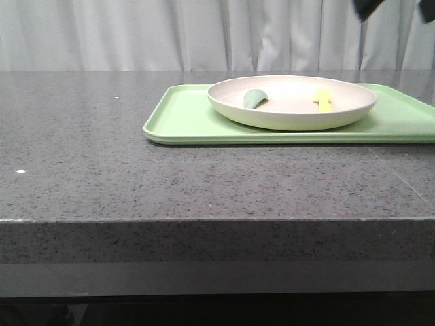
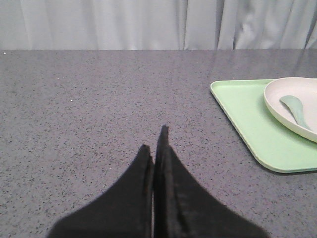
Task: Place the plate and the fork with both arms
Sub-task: 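Lower the right gripper onto the yellow fork and grasp it, then lift the yellow fork out of the plate toward the tray edge, then lower the fork onto the tray beside the plate and release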
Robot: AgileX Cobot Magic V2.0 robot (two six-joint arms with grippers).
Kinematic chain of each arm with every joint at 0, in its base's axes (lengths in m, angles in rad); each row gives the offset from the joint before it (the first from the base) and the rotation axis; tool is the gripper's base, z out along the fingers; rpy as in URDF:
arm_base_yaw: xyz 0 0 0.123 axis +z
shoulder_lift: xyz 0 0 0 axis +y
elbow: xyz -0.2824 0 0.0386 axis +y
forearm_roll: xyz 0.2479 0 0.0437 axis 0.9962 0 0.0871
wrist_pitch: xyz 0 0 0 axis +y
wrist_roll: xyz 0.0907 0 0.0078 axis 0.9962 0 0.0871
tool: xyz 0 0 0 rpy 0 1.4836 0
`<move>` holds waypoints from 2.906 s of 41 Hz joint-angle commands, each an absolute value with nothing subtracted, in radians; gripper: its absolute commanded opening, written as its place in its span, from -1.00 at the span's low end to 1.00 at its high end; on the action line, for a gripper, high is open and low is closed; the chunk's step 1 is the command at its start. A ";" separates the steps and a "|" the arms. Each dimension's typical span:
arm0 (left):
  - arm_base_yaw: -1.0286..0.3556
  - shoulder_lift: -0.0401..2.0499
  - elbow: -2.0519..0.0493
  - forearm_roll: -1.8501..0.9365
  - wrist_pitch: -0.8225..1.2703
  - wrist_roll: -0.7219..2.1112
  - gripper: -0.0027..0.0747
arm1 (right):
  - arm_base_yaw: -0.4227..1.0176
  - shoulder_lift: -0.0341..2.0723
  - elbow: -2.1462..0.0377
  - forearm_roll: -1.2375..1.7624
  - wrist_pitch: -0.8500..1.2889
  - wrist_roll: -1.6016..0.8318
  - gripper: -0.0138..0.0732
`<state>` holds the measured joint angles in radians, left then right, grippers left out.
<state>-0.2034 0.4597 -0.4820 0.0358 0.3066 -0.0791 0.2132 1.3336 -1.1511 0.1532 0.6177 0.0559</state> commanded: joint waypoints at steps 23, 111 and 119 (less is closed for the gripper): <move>-0.201 0.463 -0.508 0.037 0.220 -0.077 -0.98 | 0.218 1.833 -1.655 0.160 0.885 0.125 0.56; -0.201 0.463 -0.508 0.037 0.220 -0.077 -0.98 | 0.000 1.912 -1.747 0.120 1.021 0.065 -0.92; -0.201 0.463 -0.508 0.037 0.220 -0.077 -0.98 | 0.000 1.908 -1.748 0.118 1.025 0.065 -0.45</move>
<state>-0.2034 0.4597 -0.4820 0.0358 0.3035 -0.0768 0.0058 1.9728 -1.7228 0.1223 1.0403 0.0759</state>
